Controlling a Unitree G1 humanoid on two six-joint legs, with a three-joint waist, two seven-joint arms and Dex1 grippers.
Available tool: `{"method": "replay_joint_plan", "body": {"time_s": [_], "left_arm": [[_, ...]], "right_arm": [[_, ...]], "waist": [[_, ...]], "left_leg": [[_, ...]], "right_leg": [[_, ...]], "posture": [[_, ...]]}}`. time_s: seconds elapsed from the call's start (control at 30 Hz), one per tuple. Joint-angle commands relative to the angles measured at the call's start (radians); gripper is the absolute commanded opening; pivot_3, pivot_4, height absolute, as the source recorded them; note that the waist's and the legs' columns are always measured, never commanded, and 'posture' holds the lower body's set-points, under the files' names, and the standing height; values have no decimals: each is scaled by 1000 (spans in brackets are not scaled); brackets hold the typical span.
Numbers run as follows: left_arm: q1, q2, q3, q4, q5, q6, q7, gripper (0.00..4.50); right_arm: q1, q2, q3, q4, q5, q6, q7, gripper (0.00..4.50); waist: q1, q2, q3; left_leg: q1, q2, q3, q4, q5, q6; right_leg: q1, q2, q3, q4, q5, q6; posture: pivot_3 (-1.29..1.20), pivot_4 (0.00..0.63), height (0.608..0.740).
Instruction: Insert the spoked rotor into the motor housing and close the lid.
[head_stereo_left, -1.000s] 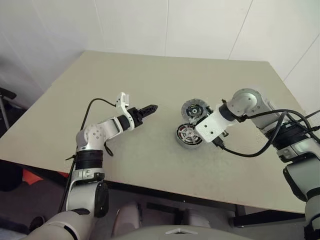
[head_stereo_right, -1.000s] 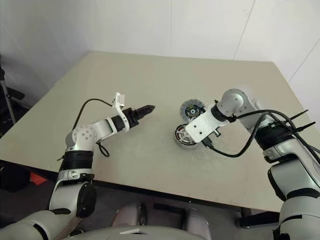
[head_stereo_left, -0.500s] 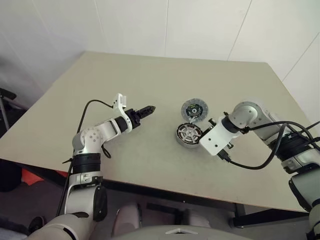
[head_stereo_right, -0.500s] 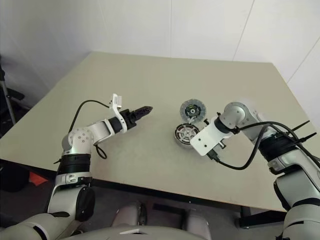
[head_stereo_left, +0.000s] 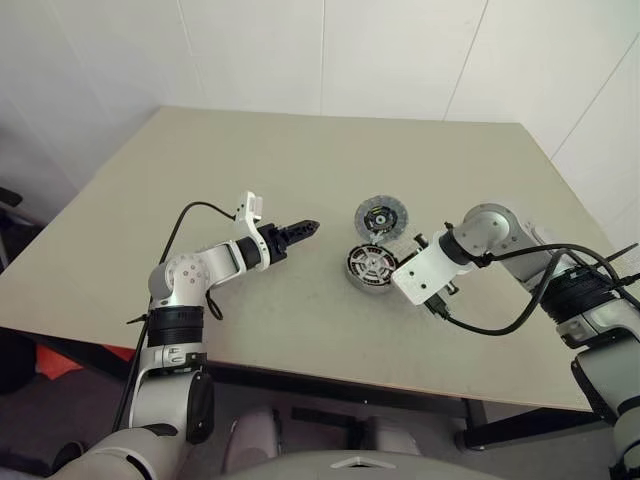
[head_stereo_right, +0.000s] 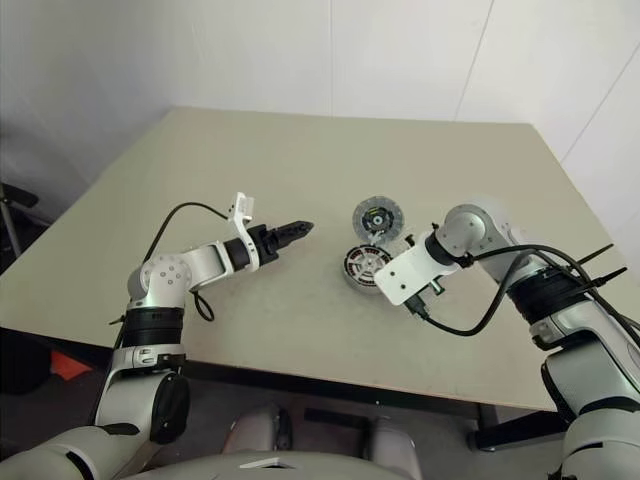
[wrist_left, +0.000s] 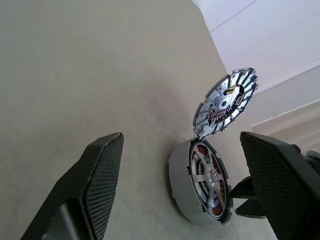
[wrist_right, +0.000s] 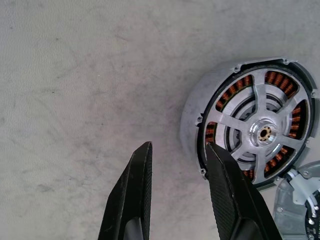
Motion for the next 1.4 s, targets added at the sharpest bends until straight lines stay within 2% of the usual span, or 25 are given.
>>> {"method": "replay_joint_plan", "body": {"time_s": [0.03,0.43,0.7,0.93,1.27,1.4], "left_arm": [[-6,0,-4,-35,-24,14,-13,3951],[10,27,-54,-59,-35,101,-73,3951],[18,28,-62,-50,-45,105,-113,3951],[15,28,-61,-30,-33,92,-111,3951],[10,28,-61,-14,-24,76,-108,3951],[12,25,-58,-14,-23,71,-104,3951]], "right_arm": [[-35,6,-34,-32,10,6,-4,1865],[11,99,20,46,-57,20,-60,1865],[17,77,4,51,-52,5,-61,1865],[65,66,-4,-28,-30,43,-47,1865],[56,92,3,-8,-72,77,-94,1865],[37,115,-2,23,-89,93,-137,615]], "waist": [[0,0,0],[0,0,0],[-3,0,0],[-2,0,0],[-5,0,0],[-13,-1,0]], "left_leg": [[0,0,0,0,0,0],[-1,0,0,-1,-1,1],[13,0,0,-1,0,0],[13,0,0,-1,0,0],[14,0,0,-5,0,0],[16,0,0,-5,0,-1]], "right_leg": [[0,0,0,0,0,0],[-1,0,0,1,0,0],[14,0,0,-3,-1,1],[16,0,1,-6,-1,1],[15,0,1,-6,-1,1],[15,1,1,-6,-1,1]], "posture": [[0,0,740],[0,0,740],[0,0,740],[0,0,740],[0,0,740],[0,0,740]]}}
